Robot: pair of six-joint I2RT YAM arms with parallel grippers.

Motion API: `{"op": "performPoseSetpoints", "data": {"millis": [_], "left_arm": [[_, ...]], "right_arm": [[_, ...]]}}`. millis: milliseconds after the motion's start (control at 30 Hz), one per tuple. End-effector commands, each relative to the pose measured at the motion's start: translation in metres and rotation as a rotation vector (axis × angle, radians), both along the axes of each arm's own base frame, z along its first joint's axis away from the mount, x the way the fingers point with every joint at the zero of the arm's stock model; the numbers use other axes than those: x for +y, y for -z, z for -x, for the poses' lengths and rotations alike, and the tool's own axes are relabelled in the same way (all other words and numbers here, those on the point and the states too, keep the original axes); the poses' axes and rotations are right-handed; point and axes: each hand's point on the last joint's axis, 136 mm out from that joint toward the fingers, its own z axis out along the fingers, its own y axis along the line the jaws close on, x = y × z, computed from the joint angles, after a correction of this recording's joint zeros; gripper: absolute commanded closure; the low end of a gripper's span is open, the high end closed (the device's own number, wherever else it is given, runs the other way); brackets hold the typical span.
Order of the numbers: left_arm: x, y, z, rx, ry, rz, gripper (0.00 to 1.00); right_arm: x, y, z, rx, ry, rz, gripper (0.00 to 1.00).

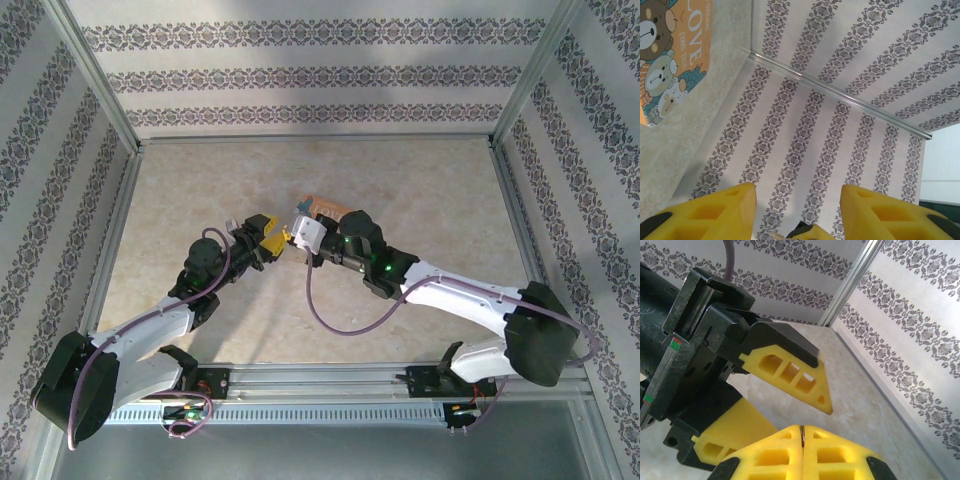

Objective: Unlock a padlock with a key

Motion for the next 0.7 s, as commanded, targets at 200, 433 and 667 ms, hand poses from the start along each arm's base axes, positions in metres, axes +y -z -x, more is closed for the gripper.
{"op": "performPoseSetpoints", "data": {"millis": [200, 433, 667], "left_arm": [[-0.006, -0.019, 0.0, -0.047, 0.0, 0.059, 0.52], [-0.004, -0.018, 0.001, -0.046, -0.009, 0.063, 0.6], [0.001, -0.01, 0.003, -0.023, -0.029, 0.046, 0.65]], "right_arm": [[0.019, -0.008, -0.001, 0.006, -0.014, -0.09, 1.0], [0.02, 0.0, 0.0, 0.02, -0.01, -0.079, 1.0], [0.009, -0.001, 0.005, 0.023, 0.008, -0.088, 1.0]]}}
